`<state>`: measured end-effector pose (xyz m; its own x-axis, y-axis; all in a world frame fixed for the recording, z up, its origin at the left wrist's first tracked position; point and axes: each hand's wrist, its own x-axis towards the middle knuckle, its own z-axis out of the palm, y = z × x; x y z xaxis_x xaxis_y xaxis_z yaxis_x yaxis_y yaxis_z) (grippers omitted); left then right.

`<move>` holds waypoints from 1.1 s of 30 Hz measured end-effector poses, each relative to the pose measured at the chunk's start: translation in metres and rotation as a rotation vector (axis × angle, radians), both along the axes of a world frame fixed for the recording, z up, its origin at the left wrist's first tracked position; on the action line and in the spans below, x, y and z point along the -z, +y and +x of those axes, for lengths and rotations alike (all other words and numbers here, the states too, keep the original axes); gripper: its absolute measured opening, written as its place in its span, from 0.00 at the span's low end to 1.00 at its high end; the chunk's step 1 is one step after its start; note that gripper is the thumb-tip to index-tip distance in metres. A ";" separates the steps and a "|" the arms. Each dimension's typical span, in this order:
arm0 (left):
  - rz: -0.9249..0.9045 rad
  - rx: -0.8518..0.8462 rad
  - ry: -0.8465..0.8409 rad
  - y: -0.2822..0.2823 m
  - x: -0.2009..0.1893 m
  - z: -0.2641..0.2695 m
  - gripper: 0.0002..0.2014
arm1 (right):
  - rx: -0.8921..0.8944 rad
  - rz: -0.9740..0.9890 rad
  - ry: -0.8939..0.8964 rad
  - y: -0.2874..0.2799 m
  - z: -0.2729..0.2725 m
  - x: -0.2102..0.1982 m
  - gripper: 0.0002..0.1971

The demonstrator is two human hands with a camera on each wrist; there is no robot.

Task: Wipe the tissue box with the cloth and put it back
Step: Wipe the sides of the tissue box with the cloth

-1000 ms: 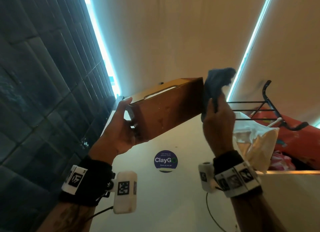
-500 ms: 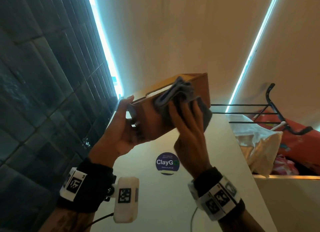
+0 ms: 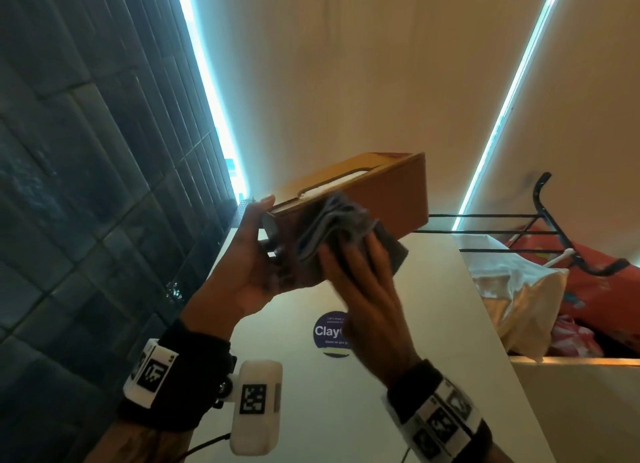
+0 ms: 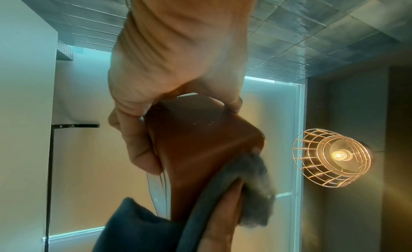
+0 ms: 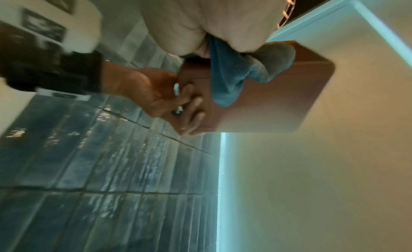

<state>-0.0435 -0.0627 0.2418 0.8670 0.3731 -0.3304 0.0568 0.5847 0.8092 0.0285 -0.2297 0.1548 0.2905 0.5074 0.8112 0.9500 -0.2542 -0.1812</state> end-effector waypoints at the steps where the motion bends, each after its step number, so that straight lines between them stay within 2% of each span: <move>1: 0.000 -0.027 0.016 0.000 -0.001 0.000 0.36 | 0.033 0.053 0.071 -0.004 0.012 0.000 0.45; 3: -0.010 -0.048 0.031 0.001 -0.002 -0.001 0.37 | 0.115 0.133 0.246 -0.008 0.032 -0.001 0.48; 5: -0.026 -0.047 0.031 0.002 -0.002 0.000 0.36 | 0.167 0.174 0.338 -0.006 0.034 -0.002 0.48; 7: -0.034 -0.050 0.026 0.001 -0.003 0.001 0.34 | 0.150 0.189 0.295 0.000 0.017 -0.002 0.44; 9: -0.030 -0.054 -0.006 0.000 -0.004 0.003 0.31 | 0.061 0.128 0.216 0.007 -0.010 0.004 0.42; 12: -0.006 -0.037 -0.038 0.000 -0.003 0.003 0.36 | -0.043 -0.028 0.090 0.007 -0.029 0.010 0.49; 14: -0.003 -0.050 -0.028 0.002 -0.003 0.001 0.38 | -0.043 -0.015 0.045 0.001 -0.010 0.013 0.52; 18: -0.028 -0.077 -0.008 0.005 -0.004 -0.004 0.38 | 0.103 0.161 0.286 -0.010 0.032 0.005 0.43; 20: -0.020 -0.074 -0.009 0.005 -0.005 -0.004 0.40 | 0.159 0.205 0.328 -0.008 0.033 -0.002 0.39; 23: 0.013 -0.072 -0.017 0.002 -0.004 -0.002 0.38 | 0.054 0.168 0.238 0.004 0.001 -0.003 0.39; 25: 0.034 -0.057 -0.033 -0.001 -0.002 0.000 0.34 | -0.018 0.047 0.119 0.010 -0.022 0.002 0.44; 27: 0.030 -0.044 -0.033 -0.001 0.000 -0.001 0.37 | -0.025 -0.017 0.003 0.008 -0.021 0.007 0.54; 28: 0.021 -0.046 -0.031 0.000 0.001 -0.002 0.39 | -0.018 -0.007 -0.012 0.004 -0.009 0.007 0.54; 29: 0.009 -0.053 -0.030 0.001 0.001 -0.003 0.41 | -0.001 0.023 0.021 0.001 0.004 0.004 0.52; 32: -0.008 -0.056 -0.021 0.003 0.003 -0.004 0.43 | 0.120 0.199 0.280 -0.005 0.049 -0.010 0.43; 33: -0.012 -0.052 -0.023 0.003 0.004 -0.004 0.43 | 0.155 0.243 0.342 -0.006 0.062 -0.016 0.43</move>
<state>-0.0477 -0.0595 0.2381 0.8539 0.4141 -0.3153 0.0077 0.5958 0.8031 0.0901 -0.2355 0.1705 0.6204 0.2436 0.7455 0.7792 -0.2998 -0.5504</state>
